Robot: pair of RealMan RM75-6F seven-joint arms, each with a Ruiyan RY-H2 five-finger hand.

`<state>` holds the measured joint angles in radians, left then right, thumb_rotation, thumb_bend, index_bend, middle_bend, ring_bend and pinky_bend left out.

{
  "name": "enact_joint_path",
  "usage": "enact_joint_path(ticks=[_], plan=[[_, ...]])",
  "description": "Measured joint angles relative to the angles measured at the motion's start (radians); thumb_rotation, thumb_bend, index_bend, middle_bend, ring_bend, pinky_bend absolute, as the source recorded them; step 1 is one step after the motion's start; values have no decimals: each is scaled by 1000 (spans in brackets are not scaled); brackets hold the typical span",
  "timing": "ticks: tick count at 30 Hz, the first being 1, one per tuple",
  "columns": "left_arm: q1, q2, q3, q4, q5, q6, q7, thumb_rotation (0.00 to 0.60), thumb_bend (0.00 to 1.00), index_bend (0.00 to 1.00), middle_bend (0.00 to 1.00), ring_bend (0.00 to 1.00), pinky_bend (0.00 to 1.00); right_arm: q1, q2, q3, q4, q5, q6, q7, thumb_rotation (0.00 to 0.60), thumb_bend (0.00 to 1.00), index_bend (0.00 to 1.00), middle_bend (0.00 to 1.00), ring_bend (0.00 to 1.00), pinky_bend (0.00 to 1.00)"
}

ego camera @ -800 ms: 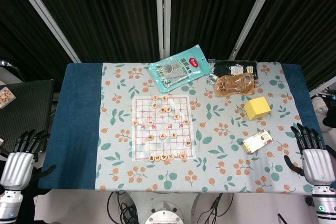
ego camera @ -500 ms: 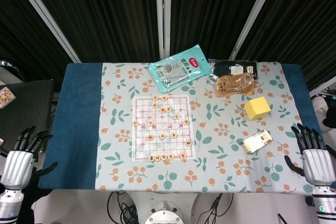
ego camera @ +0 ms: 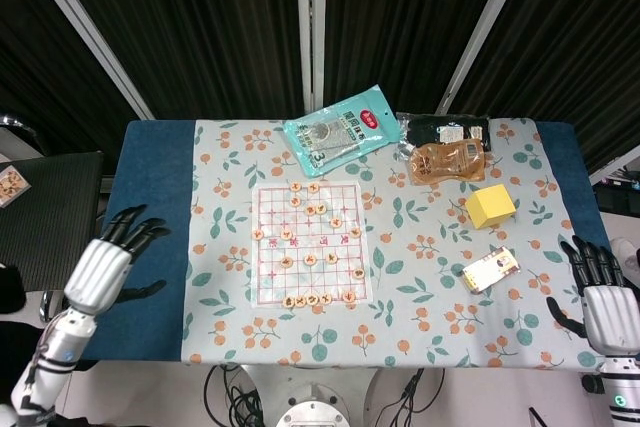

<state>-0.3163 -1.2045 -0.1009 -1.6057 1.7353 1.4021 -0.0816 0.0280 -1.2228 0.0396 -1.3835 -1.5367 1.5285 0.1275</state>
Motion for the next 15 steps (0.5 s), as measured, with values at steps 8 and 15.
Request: enact_joint_path(ticks=[8, 15], plan=[[-277, -107, -98, 27, -70, -313, 79, 600, 98, 304, 253, 154, 265, -4, -2, 2, 51, 7, -2, 61, 600, 228, 0, 0, 0, 0], [-469, -255, -152, 144, -153, -500, 102, 600, 129, 311, 259, 154, 262, -16, -16, 8, 121, 18, 13, 139, 600, 228, 0, 0, 0, 0]])
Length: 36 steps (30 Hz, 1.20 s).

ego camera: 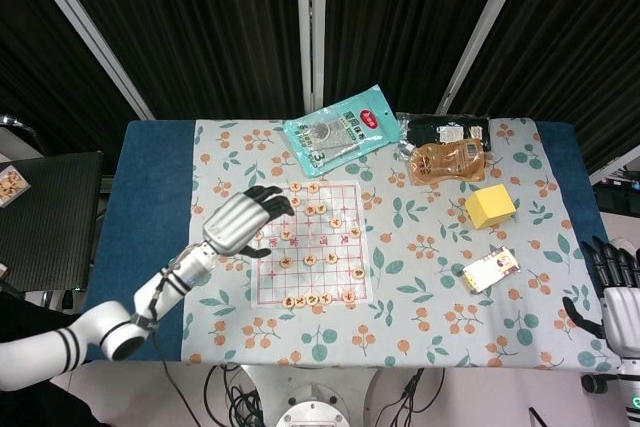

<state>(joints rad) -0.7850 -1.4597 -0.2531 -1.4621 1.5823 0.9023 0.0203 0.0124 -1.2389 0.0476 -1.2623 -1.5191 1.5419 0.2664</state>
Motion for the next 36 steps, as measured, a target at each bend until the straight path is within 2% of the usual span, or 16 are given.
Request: enact_joint_path(ticks=[9, 17, 36], plan=[[-164, -203, -12, 229, -37, -92, -32, 600, 210, 330, 270, 154, 266, -7, -7, 4, 56, 13, -9, 99, 600, 228, 0, 0, 0, 0], [-267, -347, -17, 392, -80, -141, -109, 600, 237, 331, 270, 154, 265, -9, -7, 8, 42, -15, 36, 64, 600, 228, 0, 0, 0, 0], [-407, -562, -22, 668, -146, -188, -157, 600, 237, 336, 276, 154, 242, -22, 8, 9, 11, -17, 56, 30, 600, 227, 0, 0, 0, 0]])
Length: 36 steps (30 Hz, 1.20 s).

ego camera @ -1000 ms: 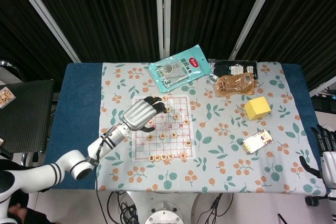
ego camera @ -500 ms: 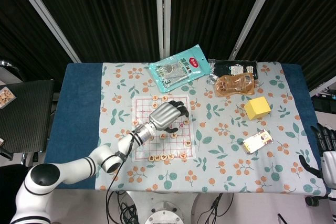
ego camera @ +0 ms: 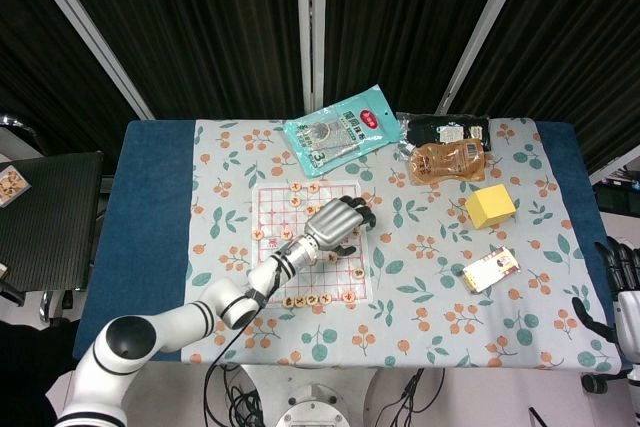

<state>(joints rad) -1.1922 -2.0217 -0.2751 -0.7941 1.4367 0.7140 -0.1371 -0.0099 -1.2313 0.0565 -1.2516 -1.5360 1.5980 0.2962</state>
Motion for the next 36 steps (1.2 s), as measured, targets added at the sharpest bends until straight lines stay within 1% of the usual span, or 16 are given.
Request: enact_joint_path(ticks=[4, 8, 17, 22, 25, 29, 36], plan=[[-25, -30, 3, 69, -5, -13, -4, 600, 236, 336, 275, 154, 232, -6, 1, 3, 5, 7, 5, 4, 600, 227, 0, 0, 0, 0], [-37, -57, 20, 140, -3, -20, -10, 600, 236, 336, 275, 154, 228, -7, 5, 7, 9, 14, 3, 11, 600, 226, 0, 0, 0, 0], [-37, -108, 55, 234, 0, -19, -50, 600, 236, 337, 266, 154, 226, -5, -5, 11, 17, 17, -2, 15, 600, 227, 0, 0, 0, 0], [-42, -117, 66, 262, 4, -19, -61, 600, 237, 345, 266, 154, 226, -7, -2, 13, 18, 20, -3, 17, 600, 227, 0, 0, 0, 0], [-43, -122, 74, 273, 5, -24, -66, 600, 240, 367, 262, 153, 226, -7, -2, 14, 19, 22, -5, 20, 600, 226, 0, 0, 0, 0], [-41, -129, 83, 284, 7, -25, -76, 600, 256, 385, 233, 131, 215, -7, -4, 14, 23, 24, -10, 22, 600, 227, 0, 0, 0, 0], [-45, -135, 86, 297, 10, -18, -103, 600, 258, 389, 227, 131, 214, -5, -2, 17, 25, 28, -15, 24, 600, 227, 0, 0, 0, 0]])
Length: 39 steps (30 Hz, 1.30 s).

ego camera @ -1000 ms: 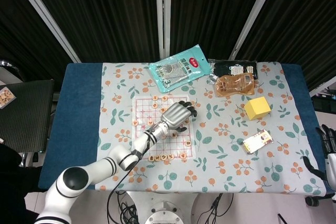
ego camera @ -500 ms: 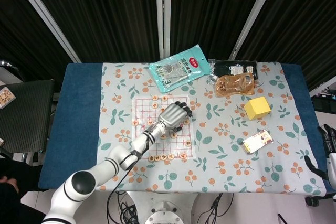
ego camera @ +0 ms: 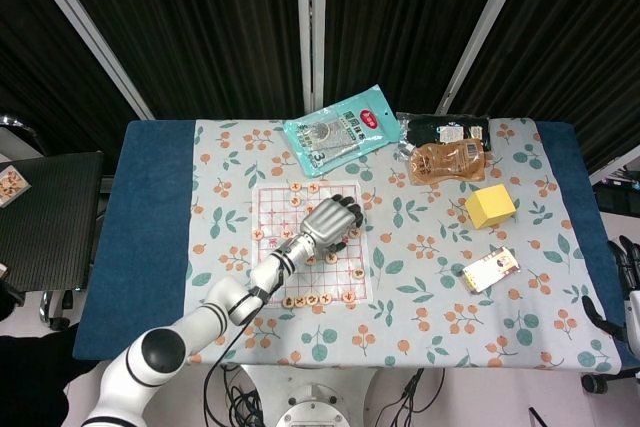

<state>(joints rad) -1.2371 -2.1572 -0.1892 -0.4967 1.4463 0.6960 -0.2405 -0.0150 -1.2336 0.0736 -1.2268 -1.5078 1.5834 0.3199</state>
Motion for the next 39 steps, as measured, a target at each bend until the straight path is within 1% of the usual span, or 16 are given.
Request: enact_joint_path(ticks=[4, 7, 11, 16, 28, 39], plan=[[-4, 0, 6, 1, 4, 1, -7, 600, 261, 400, 227, 131, 214, 1, 1, 0, -2, 1, -4, -2, 600, 227, 0, 0, 0, 0], [-3, -1, 8, 2, 4, 1, -14, 600, 264, 389, 219, 120, 211, 1, 1, 0, -3, 0, -5, -4, 600, 227, 0, 0, 0, 0], [-10, -7, 7, 15, 4, -3, -20, 600, 306, 379, 208, 107, 203, 0, 3, -1, -5, 0, -4, -5, 600, 226, 0, 0, 0, 0], [-18, -11, 5, 28, 2, -5, -39, 600, 331, 383, 207, 107, 203, -3, 4, 0, -4, 4, -4, -5, 600, 228, 0, 0, 0, 0], [-22, -34, 19, 65, 7, -16, -59, 600, 333, 397, 208, 107, 202, -6, 3, 1, 2, 7, -4, 1, 600, 227, 0, 0, 0, 0], [-27, -43, 23, 81, 13, 1, -73, 600, 333, 471, 208, 107, 202, -5, 0, 3, 15, 10, -11, 11, 600, 227, 0, 0, 0, 0]])
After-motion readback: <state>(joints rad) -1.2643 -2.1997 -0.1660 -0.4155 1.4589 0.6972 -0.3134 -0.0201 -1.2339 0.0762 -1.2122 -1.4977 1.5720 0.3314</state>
